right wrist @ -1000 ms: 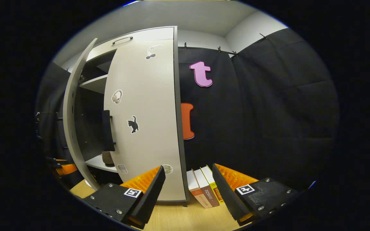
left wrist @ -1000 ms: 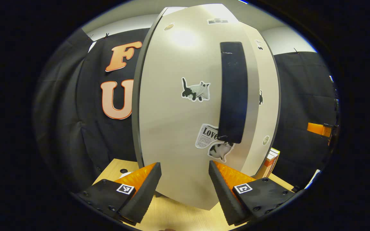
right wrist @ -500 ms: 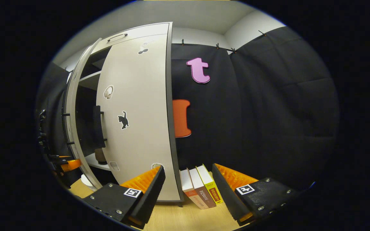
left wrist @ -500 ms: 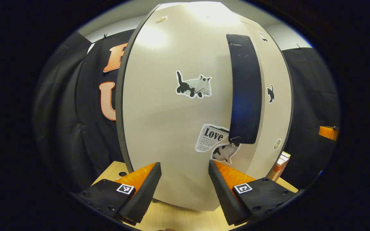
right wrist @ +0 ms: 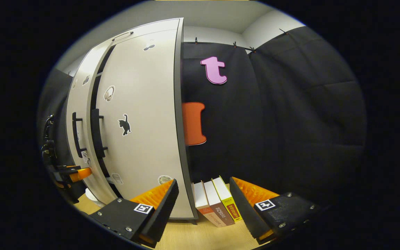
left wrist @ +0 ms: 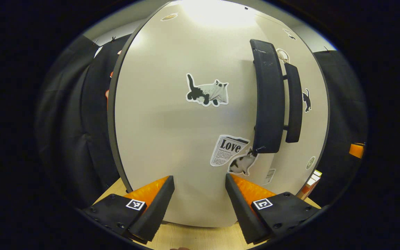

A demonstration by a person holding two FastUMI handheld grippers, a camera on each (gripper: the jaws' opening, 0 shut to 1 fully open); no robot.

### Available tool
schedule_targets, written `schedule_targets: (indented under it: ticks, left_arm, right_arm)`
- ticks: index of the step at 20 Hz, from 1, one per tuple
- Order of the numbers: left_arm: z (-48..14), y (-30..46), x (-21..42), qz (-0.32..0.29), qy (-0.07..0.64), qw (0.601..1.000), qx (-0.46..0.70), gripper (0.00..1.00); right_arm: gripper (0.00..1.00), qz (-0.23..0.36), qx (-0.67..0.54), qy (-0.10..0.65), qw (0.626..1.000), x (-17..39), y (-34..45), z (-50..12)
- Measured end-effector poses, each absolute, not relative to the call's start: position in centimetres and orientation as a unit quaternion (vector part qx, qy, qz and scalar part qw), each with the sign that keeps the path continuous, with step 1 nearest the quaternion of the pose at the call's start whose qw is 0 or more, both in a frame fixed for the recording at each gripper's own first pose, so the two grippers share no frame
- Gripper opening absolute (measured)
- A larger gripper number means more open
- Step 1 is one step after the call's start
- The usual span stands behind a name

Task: Grab one shoe with the right hand and put it into the shoe cabinet, grab the other shoe with the left hand and put it into the shoe cabinet; then close the right door with the right hand and the left door with the left hand.

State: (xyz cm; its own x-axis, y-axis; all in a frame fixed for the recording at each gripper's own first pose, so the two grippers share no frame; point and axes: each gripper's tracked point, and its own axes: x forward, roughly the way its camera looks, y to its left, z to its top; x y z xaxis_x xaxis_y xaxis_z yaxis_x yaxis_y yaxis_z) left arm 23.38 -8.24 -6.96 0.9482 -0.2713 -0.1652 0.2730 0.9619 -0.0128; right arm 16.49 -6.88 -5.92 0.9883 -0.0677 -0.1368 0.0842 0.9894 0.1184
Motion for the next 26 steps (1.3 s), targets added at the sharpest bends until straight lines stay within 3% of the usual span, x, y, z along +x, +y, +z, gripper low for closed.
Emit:
schedule_targets:
  ticks: [6, 10, 17, 26]
  left_arm:
    - [-5.9, -7.8, 22.2, -0.130, 0.103, 0.986, -0.014, 0.97]
    - [0.0, -3.7, 17.8, -0.128, 0.070, 0.989, -0.030, 0.97]
    - [9.5, 7.3, 11.8, -0.070, 0.002, 0.997, -0.019, 0.97]
    - [11.5, 14.8, 7.4, -0.035, -0.014, 0.999, -0.025, 0.96]
  right_arm:
    - [0.91, -0.021, 0.069, 0.068, 0.995, 17.1, -5.4, -3.7]
    - [0.91, -0.010, 0.057, 0.060, 0.996, 16.1, -4.8, 0.3]
    - [0.91, -0.004, 0.014, 0.023, 1.000, 13.5, -4.3, 6.0]
    - [0.91, -0.010, 0.008, -0.001, 1.000, 10.1, -1.9, 7.9]
